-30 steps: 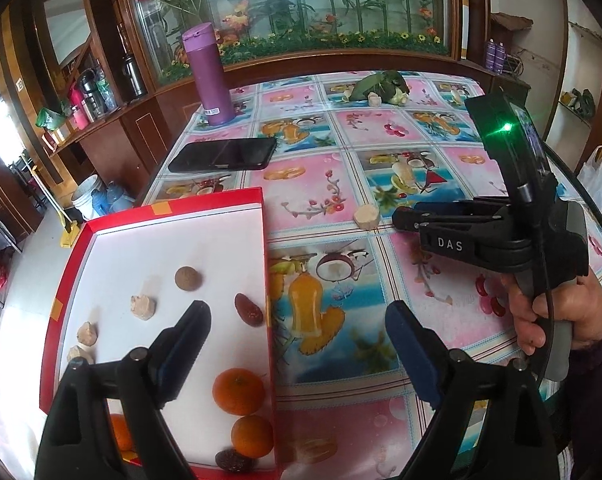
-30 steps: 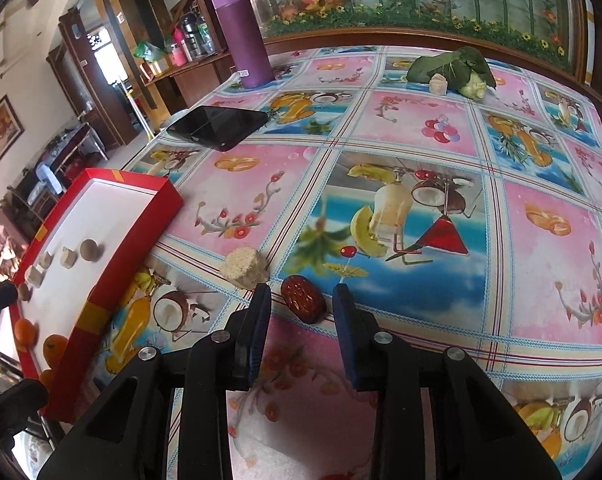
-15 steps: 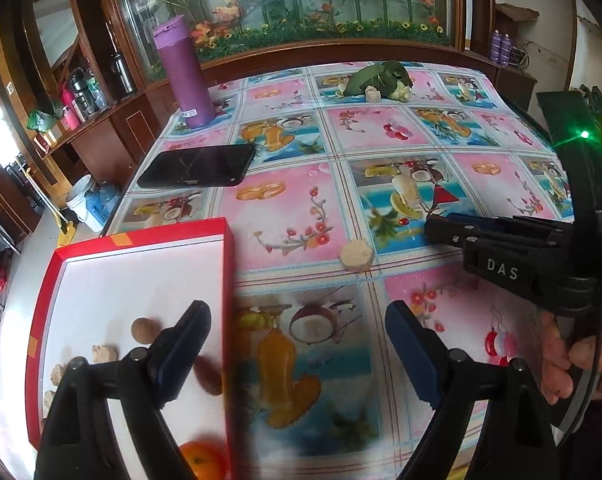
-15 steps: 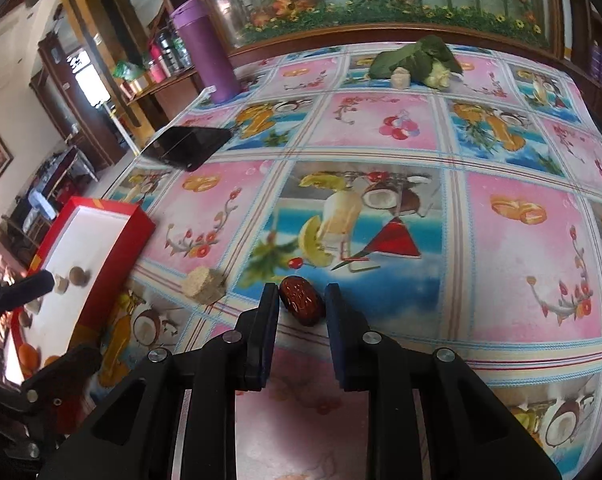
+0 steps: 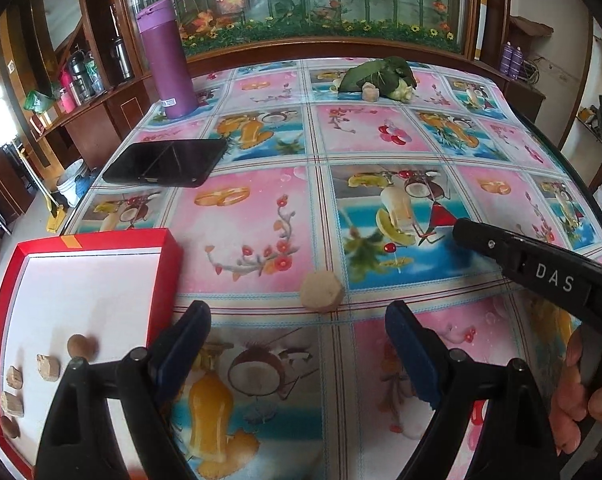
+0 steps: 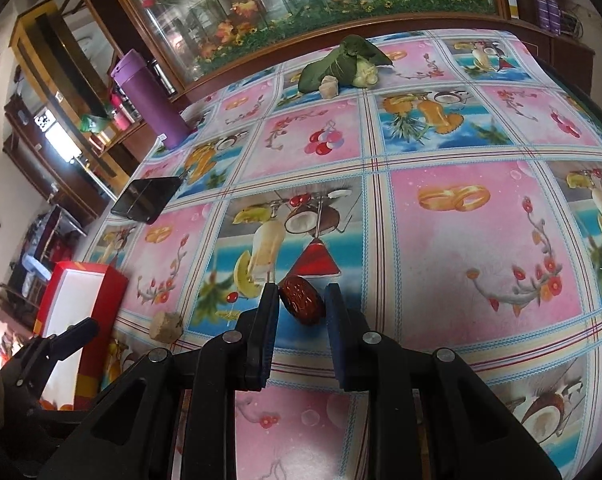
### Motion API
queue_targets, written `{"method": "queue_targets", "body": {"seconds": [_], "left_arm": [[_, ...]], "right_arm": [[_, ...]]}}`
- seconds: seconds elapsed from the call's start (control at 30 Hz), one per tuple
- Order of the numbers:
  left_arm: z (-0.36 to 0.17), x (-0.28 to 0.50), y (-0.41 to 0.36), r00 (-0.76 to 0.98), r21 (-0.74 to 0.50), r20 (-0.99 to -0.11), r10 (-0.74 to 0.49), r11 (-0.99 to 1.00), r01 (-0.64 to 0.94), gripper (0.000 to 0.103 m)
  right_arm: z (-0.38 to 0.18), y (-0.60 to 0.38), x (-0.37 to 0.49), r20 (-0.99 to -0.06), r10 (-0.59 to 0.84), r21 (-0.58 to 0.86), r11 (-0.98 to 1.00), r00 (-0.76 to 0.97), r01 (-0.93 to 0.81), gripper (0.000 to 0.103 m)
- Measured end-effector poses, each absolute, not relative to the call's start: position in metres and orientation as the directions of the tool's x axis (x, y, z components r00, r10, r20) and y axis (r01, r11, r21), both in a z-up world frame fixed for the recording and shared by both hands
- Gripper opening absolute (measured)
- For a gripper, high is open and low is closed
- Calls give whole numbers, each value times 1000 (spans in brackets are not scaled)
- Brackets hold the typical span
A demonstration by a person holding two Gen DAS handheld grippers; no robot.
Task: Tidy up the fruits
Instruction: 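Close the right tool on a red date while the left tool approaches a beige biscuit, then close the left tool on the beige biscuit, then carry the biscuit and date into the red box with both tools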
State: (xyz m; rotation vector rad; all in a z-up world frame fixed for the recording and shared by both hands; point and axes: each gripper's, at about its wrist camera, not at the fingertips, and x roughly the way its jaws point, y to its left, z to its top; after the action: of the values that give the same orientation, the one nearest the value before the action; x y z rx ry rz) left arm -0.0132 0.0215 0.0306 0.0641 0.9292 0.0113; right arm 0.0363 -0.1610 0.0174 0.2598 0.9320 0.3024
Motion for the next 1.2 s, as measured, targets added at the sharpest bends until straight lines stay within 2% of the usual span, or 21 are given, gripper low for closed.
{"method": "queue_targets", "body": {"seconds": [0.17,0.3,0.43,0.73,0.87,0.97,1.2], "left_arm": [[27,-7,22,612,68,-788,61,998,-11,90],[24,-4,22,617,63,-784,67,998,-28,75],[17,-2,18,608,77,-790,74,997,-22,71],[9,1,15,621,56,-781,65,998,-33,55],[9,3,13,628,29,-777,34,999,-19,40],[9,3,10,630,19,-777,22,1000,-11,32],[9,0,10,626,-1,-780,17,1000,-28,31]], "right_arm": [[15,-163,37,-745,374,367,921,552,-130,23],[14,-163,38,-747,378,371,920,547,-130,23],[13,-162,39,-750,382,373,919,540,-131,23],[11,-161,39,-755,381,373,919,533,-129,23],[10,-160,39,-755,378,368,920,535,-131,23],[9,-158,40,-755,371,357,924,540,-136,23],[10,-158,41,-754,370,353,925,543,-140,23]]}}
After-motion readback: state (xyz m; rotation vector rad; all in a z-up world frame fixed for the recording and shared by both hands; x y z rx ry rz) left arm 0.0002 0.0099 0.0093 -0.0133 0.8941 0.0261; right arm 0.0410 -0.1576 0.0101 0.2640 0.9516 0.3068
